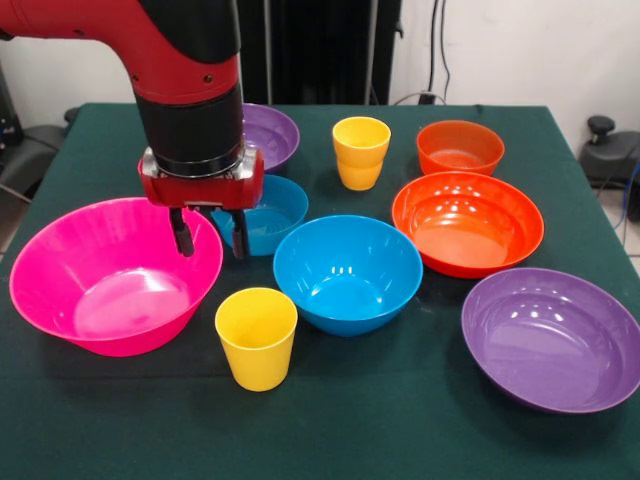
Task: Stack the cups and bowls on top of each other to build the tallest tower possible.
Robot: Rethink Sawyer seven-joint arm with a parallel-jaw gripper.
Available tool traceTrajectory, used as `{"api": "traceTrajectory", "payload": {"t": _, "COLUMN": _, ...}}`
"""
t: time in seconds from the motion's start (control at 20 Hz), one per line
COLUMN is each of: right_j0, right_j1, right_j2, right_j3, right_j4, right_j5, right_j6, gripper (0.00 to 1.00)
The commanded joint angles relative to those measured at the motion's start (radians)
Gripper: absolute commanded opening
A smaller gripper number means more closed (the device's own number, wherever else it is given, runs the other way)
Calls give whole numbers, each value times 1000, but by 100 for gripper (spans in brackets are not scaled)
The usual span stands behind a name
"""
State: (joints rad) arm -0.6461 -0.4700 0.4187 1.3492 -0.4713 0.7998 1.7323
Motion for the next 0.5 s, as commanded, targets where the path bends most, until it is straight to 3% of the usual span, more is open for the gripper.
{"api": "traceTrajectory", "payload": {"t": 0.05, "right_j0": 4, "right_j1": 54, "right_j2": 17, "right_j3": 36, "right_j4": -92, "right_j5": -65, "right_j6": -143, "gripper": 100}}
{"api": "traceTrajectory", "payload": {"t": 0.5, "right_j0": -10, "right_j1": 61, "right_j2": 17, "right_j3": 66, "right_j4": -91, "right_j5": -99, "right_j6": -119, "gripper": 100}}
